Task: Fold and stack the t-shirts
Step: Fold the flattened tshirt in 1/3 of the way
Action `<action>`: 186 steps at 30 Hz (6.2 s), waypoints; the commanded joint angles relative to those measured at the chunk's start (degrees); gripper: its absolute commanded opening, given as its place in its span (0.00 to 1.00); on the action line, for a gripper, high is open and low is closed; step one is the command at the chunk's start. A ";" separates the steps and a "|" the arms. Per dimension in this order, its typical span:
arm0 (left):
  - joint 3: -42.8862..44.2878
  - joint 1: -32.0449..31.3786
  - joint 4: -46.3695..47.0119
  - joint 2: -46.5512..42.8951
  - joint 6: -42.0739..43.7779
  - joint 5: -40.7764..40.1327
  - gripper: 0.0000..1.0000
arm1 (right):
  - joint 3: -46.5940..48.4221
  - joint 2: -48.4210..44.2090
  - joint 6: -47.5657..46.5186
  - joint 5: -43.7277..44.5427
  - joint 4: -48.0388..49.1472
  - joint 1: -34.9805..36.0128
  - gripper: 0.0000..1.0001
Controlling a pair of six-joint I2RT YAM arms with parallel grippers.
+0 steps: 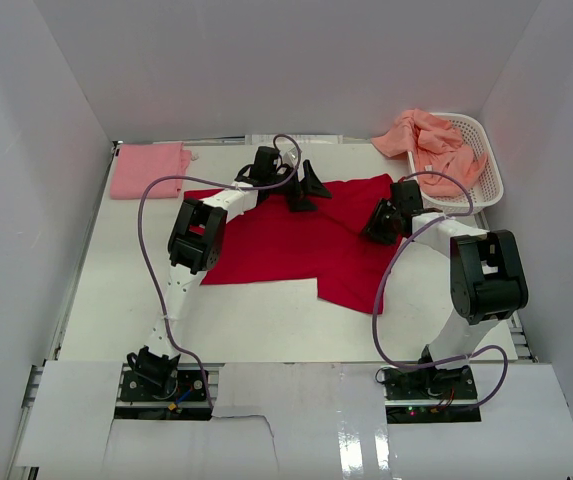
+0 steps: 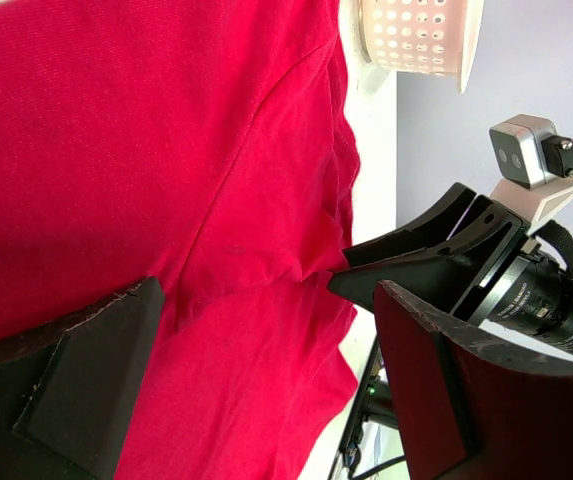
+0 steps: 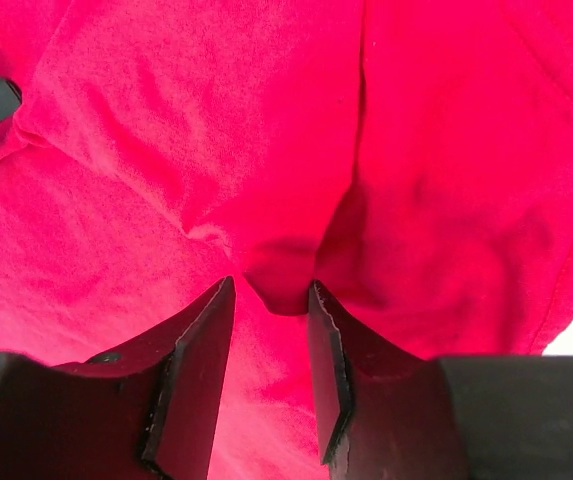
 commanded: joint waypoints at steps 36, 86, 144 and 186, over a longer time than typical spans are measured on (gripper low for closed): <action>-1.32 0.38 -0.82 -2.80 1.17 0.59 0.98 | 40.46 27.40 -0.20 -4.29 0.06 -2.56 0.08; -5.89 3.64 4.81 -4.64 -2.44 3.06 0.98 | 22.28 19.94 5.16 -13.27 8.25 2.53 0.43; -7.56 4.16 6.13 -5.70 -3.32 3.67 0.98 | 6.91 6.67 16.23 -22.41 11.59 6.30 0.08; -8.09 4.16 6.92 -6.14 -3.58 4.55 0.98 | 6.72 -0.73 -16.81 -2.19 1.66 -4.50 0.65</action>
